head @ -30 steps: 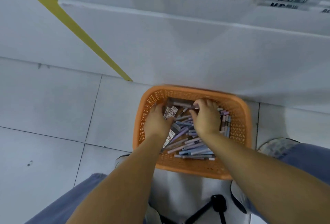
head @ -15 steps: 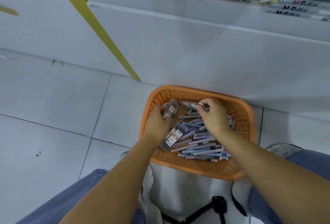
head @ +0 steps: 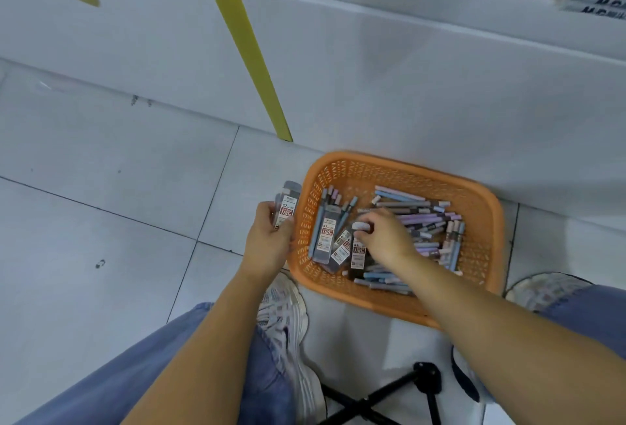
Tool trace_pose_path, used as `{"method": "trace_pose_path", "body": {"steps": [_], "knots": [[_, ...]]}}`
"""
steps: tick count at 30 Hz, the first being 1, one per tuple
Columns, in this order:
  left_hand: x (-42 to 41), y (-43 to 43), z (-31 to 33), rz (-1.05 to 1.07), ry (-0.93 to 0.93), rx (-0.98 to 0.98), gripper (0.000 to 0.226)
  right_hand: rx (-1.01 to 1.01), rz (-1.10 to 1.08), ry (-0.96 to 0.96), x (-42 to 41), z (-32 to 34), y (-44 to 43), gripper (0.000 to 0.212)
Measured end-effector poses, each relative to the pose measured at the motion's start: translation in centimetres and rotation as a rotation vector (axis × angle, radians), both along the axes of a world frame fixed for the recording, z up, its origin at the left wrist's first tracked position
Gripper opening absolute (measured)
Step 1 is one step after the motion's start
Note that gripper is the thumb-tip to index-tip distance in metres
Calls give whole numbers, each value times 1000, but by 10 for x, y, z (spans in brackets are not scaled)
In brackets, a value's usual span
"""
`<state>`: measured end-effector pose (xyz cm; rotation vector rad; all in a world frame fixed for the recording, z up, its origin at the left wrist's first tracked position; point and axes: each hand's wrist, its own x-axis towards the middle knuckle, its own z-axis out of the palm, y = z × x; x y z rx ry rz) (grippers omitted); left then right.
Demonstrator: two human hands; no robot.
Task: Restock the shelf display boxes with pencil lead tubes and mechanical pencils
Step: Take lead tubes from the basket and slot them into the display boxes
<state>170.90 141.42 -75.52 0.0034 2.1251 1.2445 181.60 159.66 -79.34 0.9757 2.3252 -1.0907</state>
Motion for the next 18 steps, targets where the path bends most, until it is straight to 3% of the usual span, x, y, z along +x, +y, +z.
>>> {"method": "trace_pose_path", "body": {"steps": [5, 14, 18], "knots": [[-3, -2, -4, 31, -26, 23, 8, 64, -29, 9, -7, -10, -20, 64], [-5, -4, -6, 37, -59, 61, 9, -192, -261, 69, -26, -14, -24, 41], [-7, -5, -7, 39, -75, 68, 10, -396, -435, 55, -34, -17, -33, 46]]}}
